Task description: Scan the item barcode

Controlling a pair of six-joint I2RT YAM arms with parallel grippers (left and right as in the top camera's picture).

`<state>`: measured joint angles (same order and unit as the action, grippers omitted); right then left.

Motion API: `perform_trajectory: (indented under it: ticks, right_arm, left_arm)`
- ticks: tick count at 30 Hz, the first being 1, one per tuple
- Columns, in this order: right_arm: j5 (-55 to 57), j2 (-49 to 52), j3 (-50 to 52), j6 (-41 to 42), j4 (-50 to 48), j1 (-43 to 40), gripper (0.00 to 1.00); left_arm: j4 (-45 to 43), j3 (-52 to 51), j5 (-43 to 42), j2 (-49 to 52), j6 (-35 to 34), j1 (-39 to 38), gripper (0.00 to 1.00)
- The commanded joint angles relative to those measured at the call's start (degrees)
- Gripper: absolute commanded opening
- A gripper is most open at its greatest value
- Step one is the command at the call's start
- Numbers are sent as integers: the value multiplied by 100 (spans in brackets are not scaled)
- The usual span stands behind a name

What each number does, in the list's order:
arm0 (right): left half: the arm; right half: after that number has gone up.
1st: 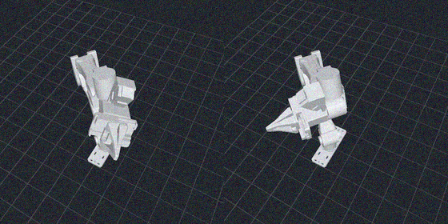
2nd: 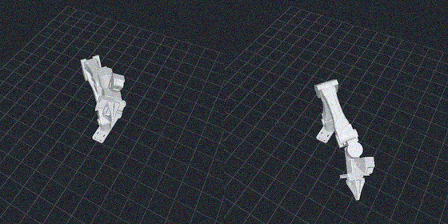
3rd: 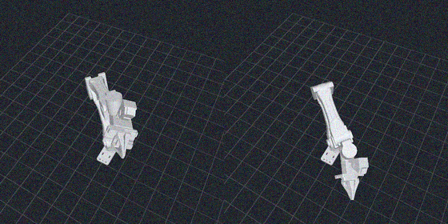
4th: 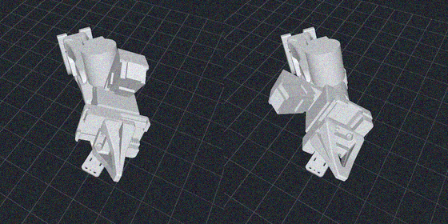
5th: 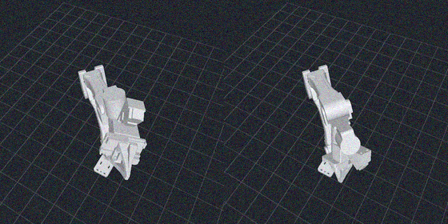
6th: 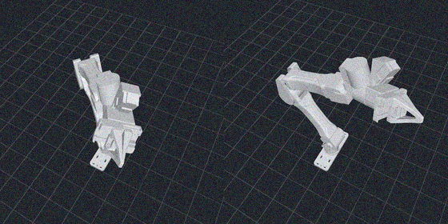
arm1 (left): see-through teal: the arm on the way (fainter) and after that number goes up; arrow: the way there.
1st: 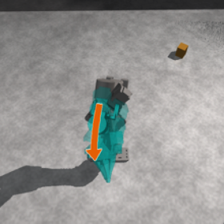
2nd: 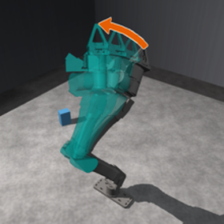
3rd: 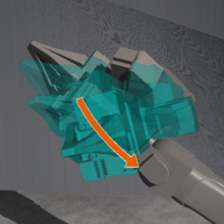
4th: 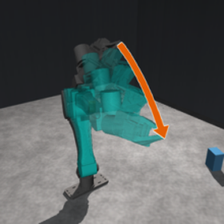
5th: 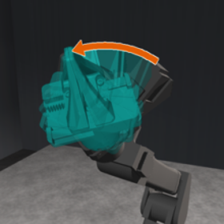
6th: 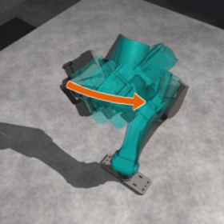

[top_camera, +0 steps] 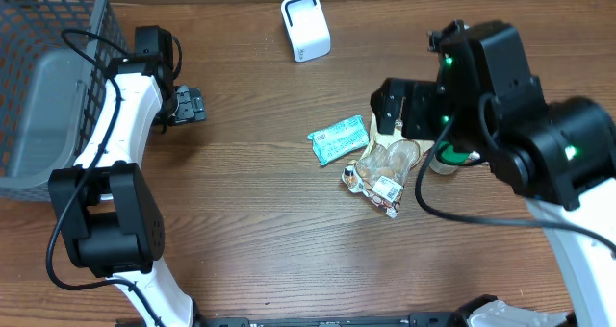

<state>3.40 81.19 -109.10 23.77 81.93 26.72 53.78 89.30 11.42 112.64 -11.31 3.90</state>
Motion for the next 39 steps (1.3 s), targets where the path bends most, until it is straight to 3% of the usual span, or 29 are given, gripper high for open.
perform_trajectory:
  ticks: [1,11,20,25,39]
  right_arm:
    - [63,-463,560,26,-293,31,100]
    - [59,-2258,3512,26,-2194,-24,100]
    - [-514,-3755,5963,28,-3897,-645,100]
    - [-741,-4297,6393,26,-3985,-918,100]
    - [-726,-5604,6415,22,-3762,-962,100]
  left_arm:
    - [-9,87,76,17,103,57,100]
    - [-9,87,76,17,103,59,100]
    - [-9,87,76,17,103,57,100]
    - [-9,87,76,17,103,59,100]
    - [-9,87,76,17,103,59,100]
